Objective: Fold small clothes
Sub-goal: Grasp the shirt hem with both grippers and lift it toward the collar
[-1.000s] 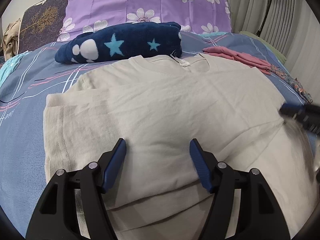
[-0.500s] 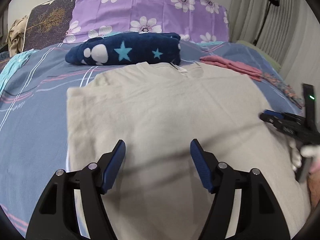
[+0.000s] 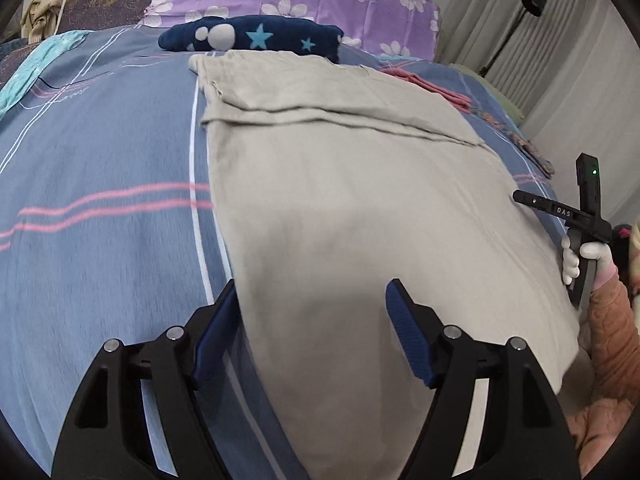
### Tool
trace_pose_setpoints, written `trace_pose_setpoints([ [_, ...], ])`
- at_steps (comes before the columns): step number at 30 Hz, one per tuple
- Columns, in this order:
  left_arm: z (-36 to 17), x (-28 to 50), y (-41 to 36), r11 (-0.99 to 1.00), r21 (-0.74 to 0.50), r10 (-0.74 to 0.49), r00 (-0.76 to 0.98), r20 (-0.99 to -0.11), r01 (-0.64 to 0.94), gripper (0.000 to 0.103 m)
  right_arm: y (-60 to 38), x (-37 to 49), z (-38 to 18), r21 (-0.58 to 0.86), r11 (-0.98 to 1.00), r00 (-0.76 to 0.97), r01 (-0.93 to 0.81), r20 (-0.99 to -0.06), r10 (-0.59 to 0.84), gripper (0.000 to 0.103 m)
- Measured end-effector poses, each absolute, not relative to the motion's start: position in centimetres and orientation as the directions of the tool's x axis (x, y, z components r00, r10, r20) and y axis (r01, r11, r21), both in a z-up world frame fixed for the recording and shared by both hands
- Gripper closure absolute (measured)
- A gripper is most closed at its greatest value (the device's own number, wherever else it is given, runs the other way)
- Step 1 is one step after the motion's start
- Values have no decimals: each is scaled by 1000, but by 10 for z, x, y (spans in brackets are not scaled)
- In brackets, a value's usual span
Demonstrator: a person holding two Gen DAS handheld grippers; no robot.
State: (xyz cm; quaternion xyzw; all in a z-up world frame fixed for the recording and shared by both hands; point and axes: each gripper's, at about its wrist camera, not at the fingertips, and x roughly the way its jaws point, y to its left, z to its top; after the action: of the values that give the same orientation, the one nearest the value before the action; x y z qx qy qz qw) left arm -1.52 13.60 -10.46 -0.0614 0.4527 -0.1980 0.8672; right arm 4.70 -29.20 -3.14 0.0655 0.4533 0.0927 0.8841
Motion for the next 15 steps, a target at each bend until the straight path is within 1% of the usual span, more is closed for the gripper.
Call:
trace_pose_setpoints([
  [2,-105,-32,135,908,-295,-413,510,-754,298,32,-309,22,-32,229,970,579,-76,-782,230,72],
  [4,-104,-46,136,918,-282,-391,526,-755,277,46,-327,-5,-30,287,956,582,-55,-769,264,74],
  [5,-105,-52,137,926,-275,-374,534,-758,259,61,-335,-16,-30,303,952,584,-43,-765,270,74],
  [6,-105,-58,138,926,-285,-377,534,-757,248,70,-340,-27,-30,300,954,578,-29,-773,260,74],
  [8,-105,-67,141,917,-313,-398,528,-750,247,76,-348,-43,-32,311,950,568,-36,-776,276,73],
  [11,-105,-82,139,898,-334,-438,500,-747,288,76,-359,-63,-33,380,922,544,-70,-760,355,73],
  [13,-105,-92,138,885,-351,-461,475,-750,304,73,-366,-76,-34,440,894,520,-83,-746,416,73],
  [14,-105,-96,138,881,-361,-470,466,-750,307,66,-369,-82,-35,463,882,510,-87,-740,438,73],
  [15,-105,-100,138,874,-374,-482,457,-748,310,62,-371,-85,-34,476,875,502,-90,-737,453,73],
])
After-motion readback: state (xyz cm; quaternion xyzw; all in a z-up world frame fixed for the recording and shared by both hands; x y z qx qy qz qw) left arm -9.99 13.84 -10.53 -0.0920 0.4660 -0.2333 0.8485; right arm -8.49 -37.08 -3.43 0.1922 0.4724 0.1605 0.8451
